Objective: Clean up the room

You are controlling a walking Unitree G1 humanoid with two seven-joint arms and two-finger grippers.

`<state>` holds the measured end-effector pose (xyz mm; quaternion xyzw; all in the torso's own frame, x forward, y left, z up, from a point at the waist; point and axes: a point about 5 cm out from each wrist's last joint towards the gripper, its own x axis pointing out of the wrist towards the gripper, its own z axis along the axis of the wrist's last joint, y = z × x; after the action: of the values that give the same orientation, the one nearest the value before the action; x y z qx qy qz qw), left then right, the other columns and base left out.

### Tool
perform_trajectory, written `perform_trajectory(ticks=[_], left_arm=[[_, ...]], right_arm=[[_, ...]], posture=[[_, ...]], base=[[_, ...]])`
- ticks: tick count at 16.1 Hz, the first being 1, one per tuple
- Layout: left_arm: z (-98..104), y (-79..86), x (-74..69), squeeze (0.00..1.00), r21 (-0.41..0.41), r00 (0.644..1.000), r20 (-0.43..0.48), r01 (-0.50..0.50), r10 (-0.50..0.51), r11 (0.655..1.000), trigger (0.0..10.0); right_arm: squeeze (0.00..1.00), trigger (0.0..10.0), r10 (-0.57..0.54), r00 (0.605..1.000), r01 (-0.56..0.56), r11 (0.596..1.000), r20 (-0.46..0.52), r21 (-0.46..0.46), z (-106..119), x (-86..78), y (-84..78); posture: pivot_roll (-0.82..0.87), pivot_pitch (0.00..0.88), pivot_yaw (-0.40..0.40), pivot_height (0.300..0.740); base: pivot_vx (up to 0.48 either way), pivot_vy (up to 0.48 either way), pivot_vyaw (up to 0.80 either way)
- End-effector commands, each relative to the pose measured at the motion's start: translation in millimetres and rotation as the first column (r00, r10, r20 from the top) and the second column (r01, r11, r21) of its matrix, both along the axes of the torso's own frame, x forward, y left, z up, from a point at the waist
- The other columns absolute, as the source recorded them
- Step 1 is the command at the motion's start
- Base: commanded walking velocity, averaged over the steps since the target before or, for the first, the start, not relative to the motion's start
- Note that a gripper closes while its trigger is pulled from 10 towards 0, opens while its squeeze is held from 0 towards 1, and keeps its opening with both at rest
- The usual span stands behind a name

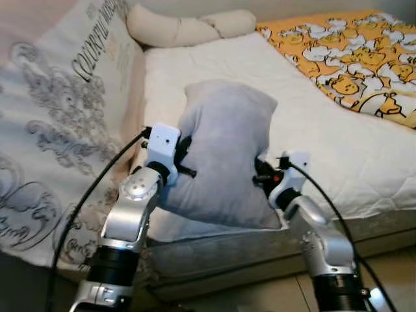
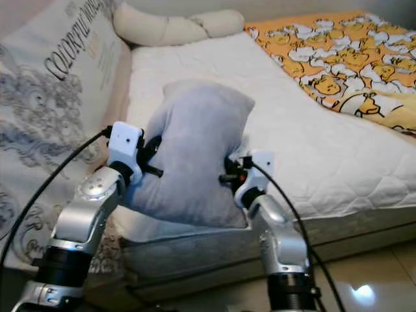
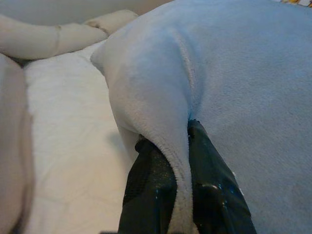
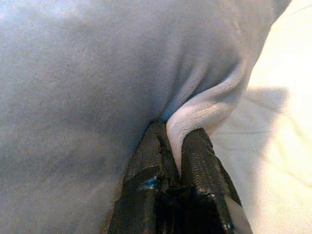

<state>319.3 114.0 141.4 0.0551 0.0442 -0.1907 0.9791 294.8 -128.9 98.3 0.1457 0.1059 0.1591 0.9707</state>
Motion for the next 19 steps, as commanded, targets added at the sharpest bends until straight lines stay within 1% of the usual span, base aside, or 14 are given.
perform_trajectory(ticks=[1, 4, 5, 8, 10, 12, 14, 15, 17, 18, 19], left_arm=[[11, 2.2, 5.1, 0.00, 0.004, 0.999, 0.051, -0.012, 0.011, 1.000, 10.0], [10, 2.1, 4.0, 0.00, 0.007, 0.999, 0.049, -0.011, 0.011, 1.000, 10.0], [10, 3.1, 3.7, 0.00, 0.007, 0.999, 0.051, -0.015, 0.014, 1.000, 10.0], [11, 5.2, 3.9, 0.00, 0.009, 0.998, 0.057, -0.026, 0.025, 1.000, 10.0], [11, 5.8, 3.6, 0.00, 0.015, 0.998, 0.060, -0.027, 0.026, 1.000, 10.0], [11, 5.6, 2.4, 0.00, 0.034, 0.998, 0.065, -0.023, 0.021, 0.999, 10.0], [11, 5.0, 1.5, 0.00, 0.082, 0.997, 0.075, -0.014, 0.008, 0.997, 10.0], [12, 5.4, 2.1, 0.00, 0.103, 0.997, 0.078, -0.015, 0.007, 0.995, 10.0], [13, 5.3, 5.6, 0.00, 0.130, 0.996, 0.089, -0.004, -0.008, 0.992, 10.0], [14, 4.4, 9.1, 0.00, 0.137, 0.996, 0.092, 0.007, -0.020, 0.991, 10.0], [16, 3.1, 14.4, 0.00, 0.150, 0.995, 0.098, 0.012, -0.027, 0.989, 10.0]], right_arm=[[0.00, 10.0, 0.020, 0.999, -0.020, 1.000, 0.036, 0.023, 10, 4.6, 8.0], [0.00, 10.0, 0.026, 0.999, -0.027, 0.999, 0.034, 0.018, 10, 5.4, 7.6], [0.00, 10.0, 0.050, 0.998, -0.050, 0.999, 0.030, -0.004, 10, 6.5, 9.5], [0.00, 10.0, 0.120, 0.993, -0.120, 0.992, 0.014, -0.036, 6, 6.6, 16.9], [0.00, 10.0, 0.132, 0.991, -0.131, 0.991, 0.018, -0.038, 6, 6.2, 18.4], [0.00, 10.0, 0.159, 0.987, -0.160, 0.987, -0.008, -0.027, 2, 4.2, 18.7], [0.00, 10.0, 0.191, 0.981, -0.193, 0.981, -0.033, -0.038, -4, 1.4, 17.7], [0.00, 10.0, 0.190, 0.981, -0.191, 0.981, -0.043, -0.023, -7, 1.7, 16.9], [0.00, 10.0, 0.174, 0.983, -0.171, 0.984, -0.063, 0.051, -9, 4.8, 14.3], [0.00, 10.0, 0.169, 0.984, -0.167, 0.985, -0.064, 0.037, -11, 7.2, 12.0], [0.00, 10.0, 0.153, 0.985, -0.153, 0.988, -0.076, 0.004, -16, 10.3, 7.9]], posture=[[-0.08, 0.000, 0.079, 0.740], [-0.08, 0.000, 0.070, 0.740], [-0.07, 0.000, 0.064, 0.740], [-0.06, 0.000, 0.054, 0.740], [-0.06, 0.000, 0.051, 0.740], [-0.06, 0.000, 0.046, 0.740], [-0.05, 0.000, 0.039, 0.740], [-0.05, 0.000, 0.040, 0.740], [-0.05, 0.000, 0.047, 0.740], [-0.05, 0.000, 0.053, 0.740], [-0.05, 0.000, 0.059, 0.740]], base=[[0.304, 0.000, 0.00], [0.303, 0.000, 0.00], [0.300, 0.000, 0.00], [0.301, 0.000, 0.73], [0.283, 0.000, 0.80], [0.122, 0.000, 0.00], [0.000, 0.000, 0.00], [0.000, 0.000, 0.00], [0.000, 0.000, 0.00], [0.000, 0.000, 0.00], [0.000, 0.000, 0.00]])
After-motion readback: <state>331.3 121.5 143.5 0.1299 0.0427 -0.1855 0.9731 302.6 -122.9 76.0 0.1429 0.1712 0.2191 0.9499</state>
